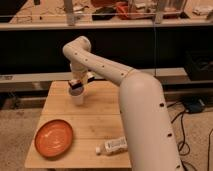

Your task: Place the eraser in the ceramic cup

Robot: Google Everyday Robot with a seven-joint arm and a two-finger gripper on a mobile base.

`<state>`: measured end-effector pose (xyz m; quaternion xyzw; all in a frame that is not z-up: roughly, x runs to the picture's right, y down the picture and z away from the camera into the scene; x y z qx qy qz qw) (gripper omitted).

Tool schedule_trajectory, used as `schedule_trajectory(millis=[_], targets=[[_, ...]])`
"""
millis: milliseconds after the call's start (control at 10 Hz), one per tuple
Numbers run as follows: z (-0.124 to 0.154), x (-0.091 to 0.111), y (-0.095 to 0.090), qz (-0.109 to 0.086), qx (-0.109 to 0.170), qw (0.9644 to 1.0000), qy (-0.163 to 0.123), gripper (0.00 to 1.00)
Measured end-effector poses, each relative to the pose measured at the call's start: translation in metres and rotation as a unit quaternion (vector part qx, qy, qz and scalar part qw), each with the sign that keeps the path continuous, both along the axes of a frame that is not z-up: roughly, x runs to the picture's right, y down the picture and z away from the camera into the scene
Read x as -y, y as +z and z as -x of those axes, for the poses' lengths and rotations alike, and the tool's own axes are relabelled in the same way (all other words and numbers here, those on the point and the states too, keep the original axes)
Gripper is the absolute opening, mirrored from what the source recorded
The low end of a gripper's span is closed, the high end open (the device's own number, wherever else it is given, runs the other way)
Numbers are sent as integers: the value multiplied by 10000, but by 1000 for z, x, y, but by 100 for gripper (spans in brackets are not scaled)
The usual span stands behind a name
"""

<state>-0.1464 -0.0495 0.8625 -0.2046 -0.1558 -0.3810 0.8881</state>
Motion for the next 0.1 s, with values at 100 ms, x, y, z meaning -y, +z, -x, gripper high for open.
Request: schedule_trajectory(millis=[100], targets=[[0,0,0,-10,4,10000,1,66]])
